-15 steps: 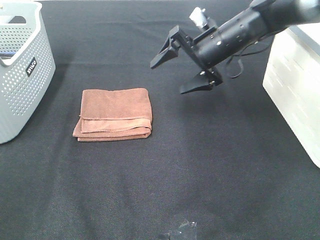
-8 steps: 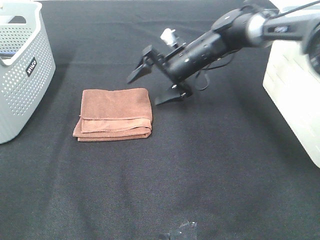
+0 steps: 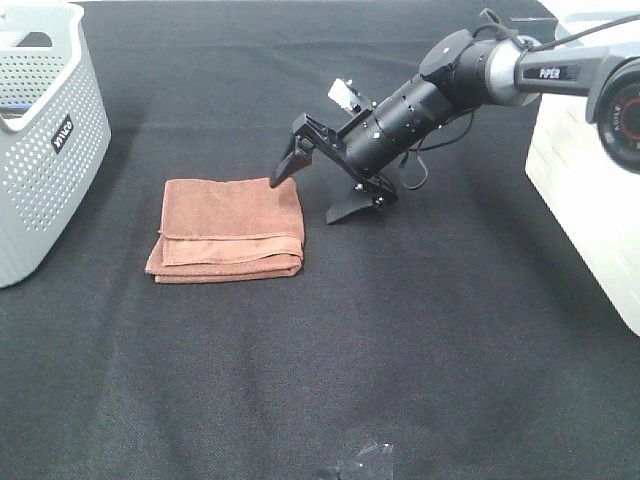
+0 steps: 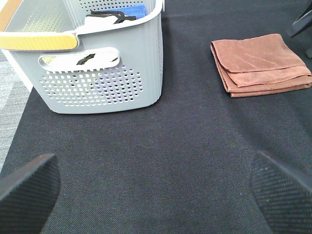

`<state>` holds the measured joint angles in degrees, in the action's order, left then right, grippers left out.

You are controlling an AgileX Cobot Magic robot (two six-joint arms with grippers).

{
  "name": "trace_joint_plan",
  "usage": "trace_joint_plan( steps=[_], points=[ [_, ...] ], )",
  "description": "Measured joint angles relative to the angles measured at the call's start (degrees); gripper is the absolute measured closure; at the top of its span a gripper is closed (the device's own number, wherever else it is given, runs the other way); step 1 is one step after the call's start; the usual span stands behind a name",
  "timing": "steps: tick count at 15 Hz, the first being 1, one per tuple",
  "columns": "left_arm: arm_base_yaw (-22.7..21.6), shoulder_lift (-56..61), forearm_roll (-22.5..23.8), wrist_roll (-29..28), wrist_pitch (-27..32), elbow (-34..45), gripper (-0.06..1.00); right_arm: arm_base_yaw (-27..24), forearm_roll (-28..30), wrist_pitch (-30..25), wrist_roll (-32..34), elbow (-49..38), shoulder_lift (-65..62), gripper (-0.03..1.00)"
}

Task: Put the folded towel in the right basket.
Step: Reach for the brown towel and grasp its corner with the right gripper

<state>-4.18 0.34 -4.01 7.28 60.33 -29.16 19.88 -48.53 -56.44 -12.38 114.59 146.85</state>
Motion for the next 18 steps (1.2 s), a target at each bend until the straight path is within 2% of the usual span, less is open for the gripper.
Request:
trace_joint_plan(
  steps=[4,6,8,11,12,15,16,17,18],
  points=[
    [0.0,0.0,0.0,0.0,0.0,0.0,-0.04,1.2,-0.9,0.5,0.3,0.6,1.1,0.02],
    [0.0,0.0,0.0,0.0,0.0,0.0,-0.04,4.6,-2.9,3.4,0.4,1.0,2.1,0.02],
    [0.0,0.0,0.0,0.0,0.0,0.0,-0.04,8.7,-8.4,6.0,0.4,2.9,4.1,0.03],
    [0.0,0.0,-0.1,0.0,0.0,0.0,-0.04,13.2,-11.1,11.1,0.4,4.2,5.3,0.09],
    [0.0,0.0,-0.1,0.0,0.0,0.0,-0.04,14.0,-11.3,12.4,0.4,4.2,5.4,0.14],
    [0.0,0.0,-0.1,0.0,0.0,0.0,-0.04,15.1,-10.5,14.7,0.5,4.2,6.1,0.44],
    [0.0,0.0,-0.1,0.0,0.0,0.0,-0.04,15.3,-10.0,15.0,0.6,4.2,6.3,0.57],
    [0.0,0.0,-0.1,0.0,0.0,0.0,-0.04,15.3,-10.0,15.0,0.6,4.2,6.3,0.57],
    [0.0,0.0,-0.1,0.0,0.0,0.0,-0.04,15.4,-9.5,15.1,0.5,4.2,6.3,0.77]
  ],
)
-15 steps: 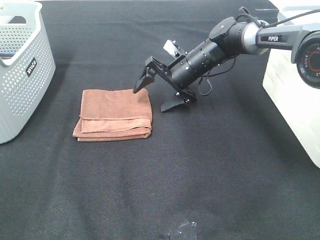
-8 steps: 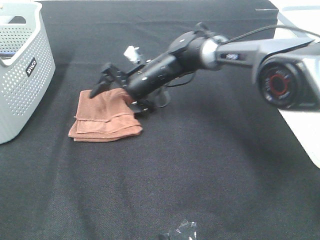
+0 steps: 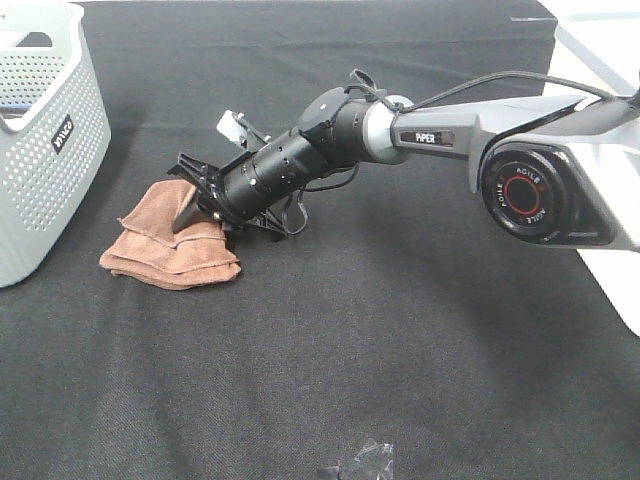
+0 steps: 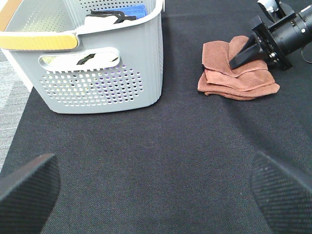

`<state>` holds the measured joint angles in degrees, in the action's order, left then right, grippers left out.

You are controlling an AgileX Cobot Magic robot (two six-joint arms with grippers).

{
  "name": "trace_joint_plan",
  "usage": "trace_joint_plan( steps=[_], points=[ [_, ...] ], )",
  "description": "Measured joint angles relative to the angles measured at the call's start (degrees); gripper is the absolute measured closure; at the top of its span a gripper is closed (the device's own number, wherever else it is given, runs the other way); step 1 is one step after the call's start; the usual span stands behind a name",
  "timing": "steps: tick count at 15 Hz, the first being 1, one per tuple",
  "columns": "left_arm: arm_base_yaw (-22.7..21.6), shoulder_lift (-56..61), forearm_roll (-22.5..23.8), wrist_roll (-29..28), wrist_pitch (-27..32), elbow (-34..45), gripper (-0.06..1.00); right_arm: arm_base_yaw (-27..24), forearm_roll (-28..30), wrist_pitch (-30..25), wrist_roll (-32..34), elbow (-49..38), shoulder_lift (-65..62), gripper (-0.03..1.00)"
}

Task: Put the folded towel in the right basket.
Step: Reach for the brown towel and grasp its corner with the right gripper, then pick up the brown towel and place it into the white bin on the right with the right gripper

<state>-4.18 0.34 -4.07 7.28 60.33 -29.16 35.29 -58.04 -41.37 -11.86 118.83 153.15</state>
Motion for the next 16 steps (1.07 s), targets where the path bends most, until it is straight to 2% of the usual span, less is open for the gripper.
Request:
trace_joint_plan(
  steps=[3,5,7,11,13,14,16],
  points=[
    [0.0,0.0,0.0,0.0,0.0,0.0,-0.04,0.0,0.3,-0.2,-0.3,-0.2,-0.6,0.77],
    [0.0,0.0,0.1,0.0,0.0,0.0,-0.04,-0.9,1.4,-4.8,-0.3,-0.7,-1.8,0.77],
    [0.0,0.0,0.0,0.0,0.0,0.0,-0.04,-3.2,2.9,-11.9,-0.3,-1.2,-4.8,0.77],
    [0.0,0.0,0.0,0.0,0.0,0.0,-0.04,-11.6,5.8,-19.9,-0.6,-1.2,-18.4,0.77],
    [0.0,0.0,0.0,0.0,0.0,0.0,-0.04,-19.1,6.4,-24.6,-0.7,-1.2,-27.2,0.77],
    [0.0,0.0,0.0,0.0,0.0,0.0,-0.04,-19.1,6.4,-24.6,-0.7,-1.2,-27.2,0.77],
    [0.0,0.0,0.0,0.0,0.0,0.0,-0.04,-25.7,7.4,-24.9,-0.7,-1.2,-33.3,0.77]
  ],
)
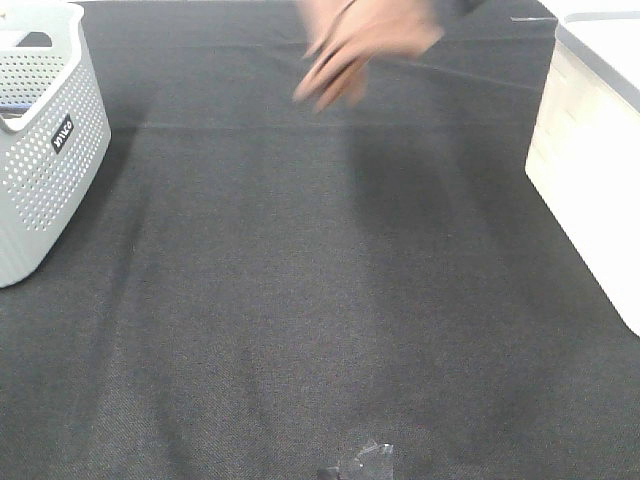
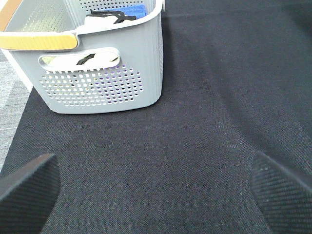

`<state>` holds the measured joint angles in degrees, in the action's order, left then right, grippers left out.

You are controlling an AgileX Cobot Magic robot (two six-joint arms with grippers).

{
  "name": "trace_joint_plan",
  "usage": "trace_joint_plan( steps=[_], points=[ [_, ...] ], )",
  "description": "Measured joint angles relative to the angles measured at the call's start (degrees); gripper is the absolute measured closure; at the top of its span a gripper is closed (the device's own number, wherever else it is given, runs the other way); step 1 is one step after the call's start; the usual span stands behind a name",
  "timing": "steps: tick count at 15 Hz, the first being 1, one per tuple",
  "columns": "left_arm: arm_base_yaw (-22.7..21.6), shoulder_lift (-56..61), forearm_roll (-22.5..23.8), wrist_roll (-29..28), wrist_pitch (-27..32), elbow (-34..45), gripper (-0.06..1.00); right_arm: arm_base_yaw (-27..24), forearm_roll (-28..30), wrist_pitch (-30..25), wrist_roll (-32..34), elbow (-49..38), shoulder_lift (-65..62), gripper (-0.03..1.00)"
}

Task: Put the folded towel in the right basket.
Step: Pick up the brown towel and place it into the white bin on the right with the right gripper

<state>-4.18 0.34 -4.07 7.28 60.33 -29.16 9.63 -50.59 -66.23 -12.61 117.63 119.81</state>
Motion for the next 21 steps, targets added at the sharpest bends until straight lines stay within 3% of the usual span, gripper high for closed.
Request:
trace_joint_plan(
  steps=[5,8,10,14,18,19,20,21],
  points=[
    [0.0,0.0,0.0,0.0,0.0,0.0,-0.04,-18.9,9.3,-3.0,0.1,0.0,-13.9,0.77],
    [0.0,0.0,0.0,0.0,0.0,0.0,-0.04,-27.4,19.4,-3.6,0.1,0.0,-15.7,0.77],
    [0.0,0.0,0.0,0.0,0.0,0.0,-0.04,-28.9,22.2,-3.6,0.2,0.0,-15.7,0.77],
    [0.0,0.0,0.0,0.0,0.0,0.0,-0.04,-29.6,36.5,-3.7,2.6,0.0,-11.1,0.77],
    [0.0,0.0,0.0,0.0,0.0,0.0,-0.04,-29.6,38.6,-3.7,3.5,0.0,-5.0,0.76],
    [0.0,0.0,0.0,0.0,0.0,0.0,-0.04,-29.6,39.6,-3.7,3.6,0.0,-4.4,0.65],
    [0.0,0.0,0.0,0.0,0.0,0.0,-0.04,-29.6,41.2,-3.7,3.6,0.0,-3.8,0.28],
    [0.0,0.0,0.0,0.0,0.0,0.0,-0.04,-29.6,42.1,-3.7,3.6,0.0,-3.7,0.11]
  ],
)
